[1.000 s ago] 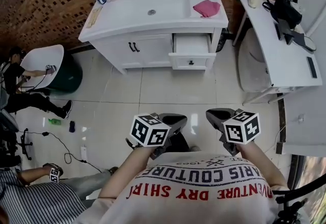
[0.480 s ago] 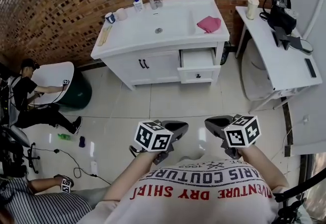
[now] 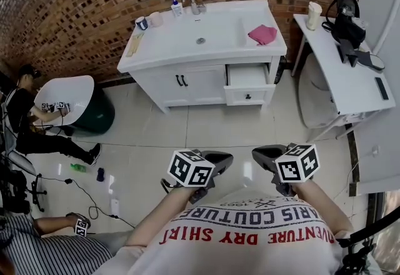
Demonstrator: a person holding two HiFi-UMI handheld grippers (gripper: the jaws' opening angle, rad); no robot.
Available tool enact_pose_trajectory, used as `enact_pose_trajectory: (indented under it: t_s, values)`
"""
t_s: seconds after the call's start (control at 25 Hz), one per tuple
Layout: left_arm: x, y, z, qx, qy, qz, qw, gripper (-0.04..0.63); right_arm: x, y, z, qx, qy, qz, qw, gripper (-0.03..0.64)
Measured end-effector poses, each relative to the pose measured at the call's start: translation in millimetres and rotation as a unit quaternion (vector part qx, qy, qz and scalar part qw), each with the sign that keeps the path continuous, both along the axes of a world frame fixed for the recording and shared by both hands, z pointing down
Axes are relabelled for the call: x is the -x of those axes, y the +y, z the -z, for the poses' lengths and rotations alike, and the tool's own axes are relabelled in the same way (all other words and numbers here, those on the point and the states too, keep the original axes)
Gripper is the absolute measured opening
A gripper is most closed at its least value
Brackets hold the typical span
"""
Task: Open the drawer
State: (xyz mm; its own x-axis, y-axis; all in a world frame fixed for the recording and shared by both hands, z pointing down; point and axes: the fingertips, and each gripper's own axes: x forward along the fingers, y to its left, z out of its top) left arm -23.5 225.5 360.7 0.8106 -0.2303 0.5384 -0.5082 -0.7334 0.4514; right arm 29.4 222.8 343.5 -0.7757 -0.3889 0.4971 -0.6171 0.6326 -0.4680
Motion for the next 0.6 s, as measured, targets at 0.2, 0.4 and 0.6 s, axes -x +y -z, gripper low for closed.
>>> enact_pose_trajectory:
  t_s: [0.2, 0.4, 0.6]
  values:
    - [5.3, 3.8, 0.6, -0.002, 0.002, -0.003, 1.0, -0.003, 9.8, 4.4, -0.3, -0.004, 0.009, 0.006, 1.0, 0.008]
    - [5.2, 3.4, 1.7, -0.001, 0.003, -0.006, 1.0, -0.003, 11.2, 3.2, -0.1, -0.003, 0.012, 0.006, 1.0, 0.008]
    - [-0.4, 1.2, 1.8, 0.0, 0.004, -0.01, 0.9999, -0.003, 10.2, 1.1, -1.2, 0.001, 0.013, 0.006, 1.0, 0.008]
